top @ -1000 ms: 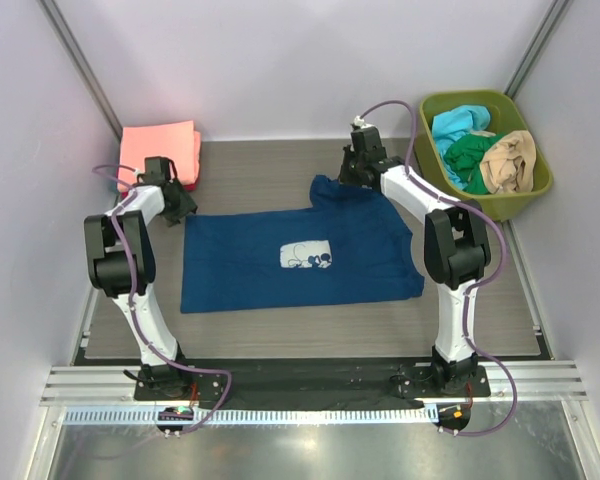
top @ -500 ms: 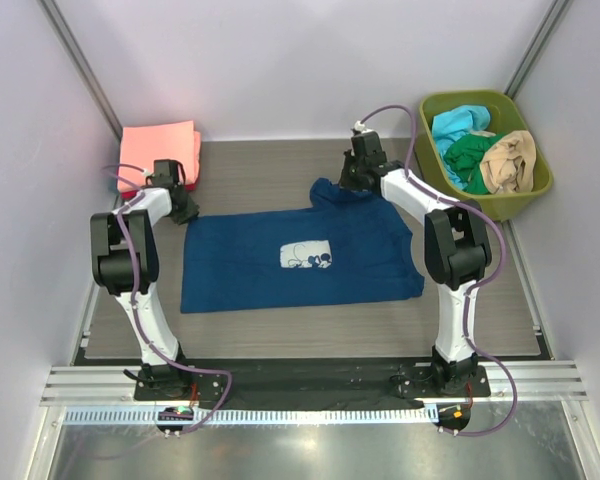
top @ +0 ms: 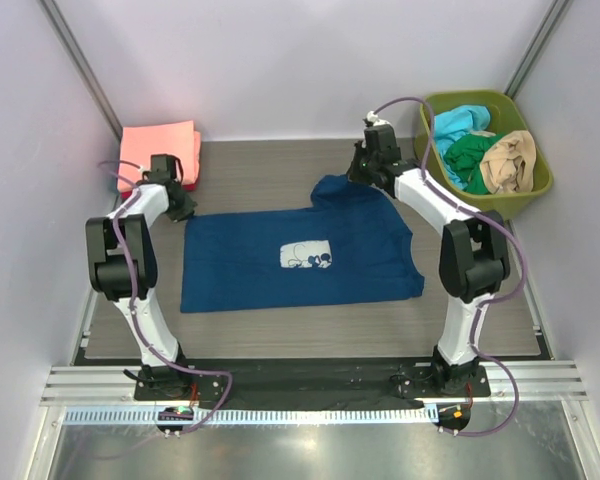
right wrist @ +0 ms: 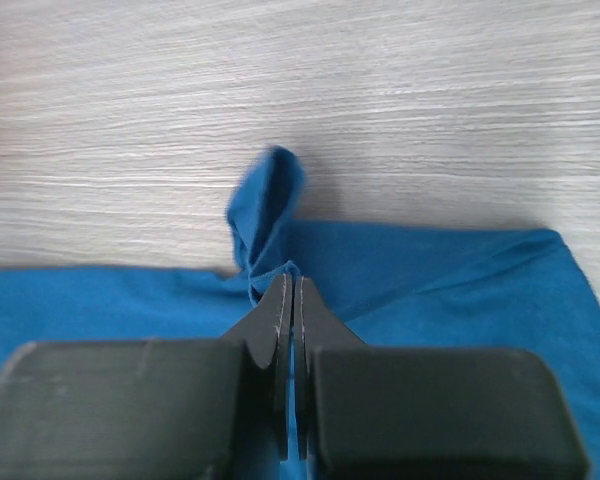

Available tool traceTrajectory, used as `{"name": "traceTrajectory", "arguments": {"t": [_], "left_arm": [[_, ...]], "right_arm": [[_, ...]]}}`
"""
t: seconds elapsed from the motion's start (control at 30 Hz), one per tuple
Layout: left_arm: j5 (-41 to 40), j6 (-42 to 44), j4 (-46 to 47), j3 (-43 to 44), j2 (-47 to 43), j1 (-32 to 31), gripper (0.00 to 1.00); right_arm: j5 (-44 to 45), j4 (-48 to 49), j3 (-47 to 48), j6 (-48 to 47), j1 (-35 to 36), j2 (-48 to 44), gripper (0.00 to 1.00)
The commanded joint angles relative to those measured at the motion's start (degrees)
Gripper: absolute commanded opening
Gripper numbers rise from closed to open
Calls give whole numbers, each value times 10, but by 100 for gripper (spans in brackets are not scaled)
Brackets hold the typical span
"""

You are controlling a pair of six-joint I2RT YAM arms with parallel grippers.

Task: Fold and stack the t-shirts
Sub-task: Fold the tshirt

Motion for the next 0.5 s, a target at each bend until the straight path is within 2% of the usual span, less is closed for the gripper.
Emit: {"name": "traceTrajectory", "arguments": {"t": [0.0,0.27,0.37,0.47], "left_arm": [[-15,-14,-20,-10,-92,-3,0],[-19,-43,21,-147,-234,-2,0],[-17,-51,28,-178,-260,-2,0],[-17,-57,32,-203,-276,-3,0]], "right_arm": [[5,19,-39,-2,-1,-92,1],[44,31,-213,15,-1,-260,1],[63,31,-290,21,-1,-349,1],[78,27,-328,24,-1,-402,1]]}}
